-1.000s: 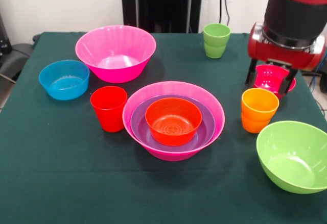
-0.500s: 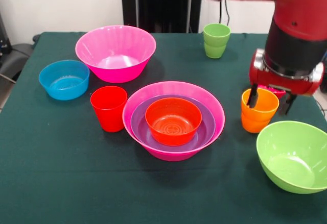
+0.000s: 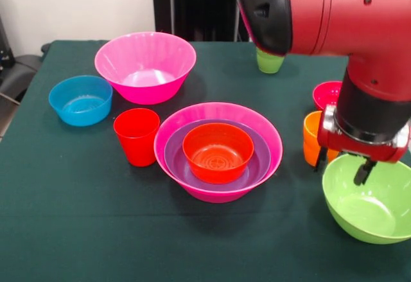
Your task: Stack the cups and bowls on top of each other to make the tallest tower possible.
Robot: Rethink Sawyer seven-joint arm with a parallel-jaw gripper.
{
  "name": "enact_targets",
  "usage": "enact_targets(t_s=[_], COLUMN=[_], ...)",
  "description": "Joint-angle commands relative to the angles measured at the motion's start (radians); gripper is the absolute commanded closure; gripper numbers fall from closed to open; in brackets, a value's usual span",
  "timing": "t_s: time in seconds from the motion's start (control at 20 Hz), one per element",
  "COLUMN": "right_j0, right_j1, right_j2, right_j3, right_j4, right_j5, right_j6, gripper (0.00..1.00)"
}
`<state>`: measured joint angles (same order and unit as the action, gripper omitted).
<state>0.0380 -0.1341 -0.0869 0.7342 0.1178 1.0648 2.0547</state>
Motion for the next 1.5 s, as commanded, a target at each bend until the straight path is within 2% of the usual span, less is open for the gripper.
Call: enact_targets(t_s=[0.05,0.4,0.6,0.95,1.2,1.5], right_j0=[-0.019,-0.047,-0.05,-0.032,-0.048,-0.062], right_j1=[0.056,0.032,0.016,-0.001,-0.022,-0.047], right_j2=[0.098,0.082,0.084,0.102,0.151,0.176], right_j3=[-0.101,-0.06,-0.028,0.067,0.16,0.209], right_j4=[-0.056,-0.071,-0.071,-0.064,-0.032,-0.033], right_j5=[0.091,0.091,0.071,-0.04,-0.169,-0.184], right_j6=[-0.142,-0.213,-0.217,-0.172,-0.145,-0.149], gripper=[0.0,0.0,0.0,0.0,0.0,0.0])
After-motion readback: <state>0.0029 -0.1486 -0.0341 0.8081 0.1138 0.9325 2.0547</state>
